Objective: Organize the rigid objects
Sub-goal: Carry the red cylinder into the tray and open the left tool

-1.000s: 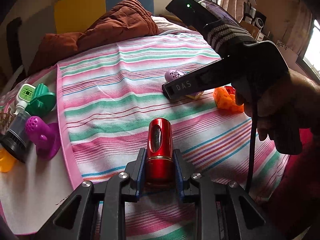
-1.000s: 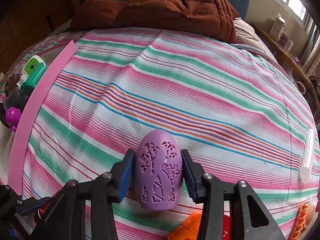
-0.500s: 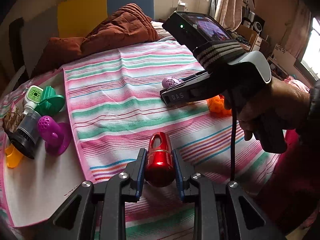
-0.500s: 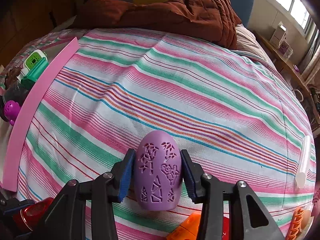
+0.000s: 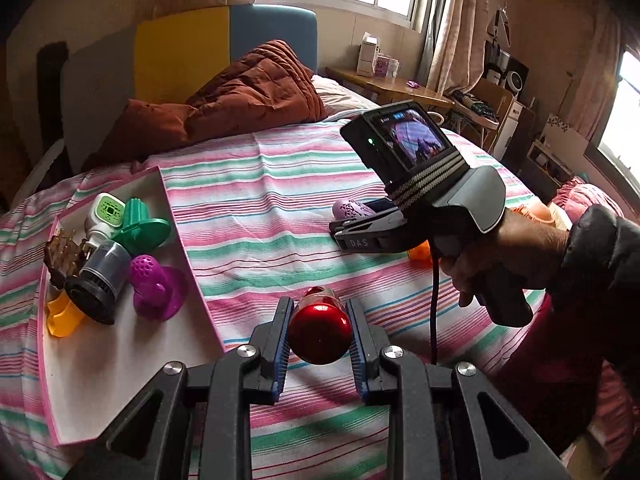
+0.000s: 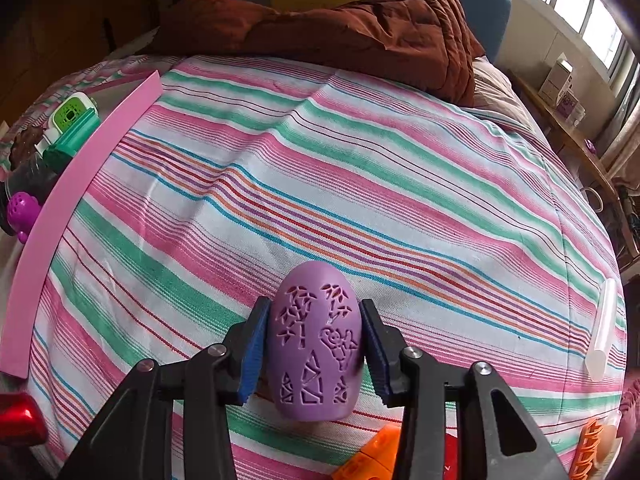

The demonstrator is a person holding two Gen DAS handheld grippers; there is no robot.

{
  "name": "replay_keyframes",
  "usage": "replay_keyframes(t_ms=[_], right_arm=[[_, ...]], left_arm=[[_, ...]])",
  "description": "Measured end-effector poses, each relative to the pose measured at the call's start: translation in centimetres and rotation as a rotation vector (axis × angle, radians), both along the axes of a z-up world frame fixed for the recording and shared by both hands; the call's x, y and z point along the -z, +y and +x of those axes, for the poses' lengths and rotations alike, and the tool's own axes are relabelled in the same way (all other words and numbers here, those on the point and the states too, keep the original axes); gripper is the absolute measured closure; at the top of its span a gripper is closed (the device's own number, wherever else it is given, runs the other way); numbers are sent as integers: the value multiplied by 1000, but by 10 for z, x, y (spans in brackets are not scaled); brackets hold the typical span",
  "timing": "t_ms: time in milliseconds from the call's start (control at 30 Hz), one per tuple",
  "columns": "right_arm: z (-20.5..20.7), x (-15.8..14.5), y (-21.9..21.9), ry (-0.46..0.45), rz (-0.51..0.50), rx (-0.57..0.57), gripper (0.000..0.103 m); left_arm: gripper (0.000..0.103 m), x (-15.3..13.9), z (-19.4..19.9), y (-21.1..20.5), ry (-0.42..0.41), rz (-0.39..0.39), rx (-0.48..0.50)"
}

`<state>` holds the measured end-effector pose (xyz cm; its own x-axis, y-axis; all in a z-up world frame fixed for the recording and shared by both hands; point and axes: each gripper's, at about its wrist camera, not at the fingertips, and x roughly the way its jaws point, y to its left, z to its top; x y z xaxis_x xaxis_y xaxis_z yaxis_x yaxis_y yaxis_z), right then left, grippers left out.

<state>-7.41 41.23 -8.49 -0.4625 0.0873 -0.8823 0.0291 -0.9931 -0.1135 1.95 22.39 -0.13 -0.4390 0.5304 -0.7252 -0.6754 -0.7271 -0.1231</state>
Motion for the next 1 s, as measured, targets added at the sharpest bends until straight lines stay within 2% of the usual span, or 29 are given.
replay_keyframes(t_ms=[233, 367, 533, 800, 1000], right_arm=[[2, 0, -1, 2, 9, -1, 60], [1, -1, -1, 3, 12, -1, 60], [1, -1, -4, 6, 34, -11, 60], [1, -1, -4, 6, 38, -13, 59], [1, -1, -4, 7, 45, -17, 59]], left_arm=[[77, -9, -22, -54, -25, 44, -122], [77, 1, -43, -98, -43, 31, -242], [77, 20, -71, -147, -109, 25, -366], [77, 41, -91, -153, -114, -63, -398], [76, 49, -104, -158, -102, -100, -430]])
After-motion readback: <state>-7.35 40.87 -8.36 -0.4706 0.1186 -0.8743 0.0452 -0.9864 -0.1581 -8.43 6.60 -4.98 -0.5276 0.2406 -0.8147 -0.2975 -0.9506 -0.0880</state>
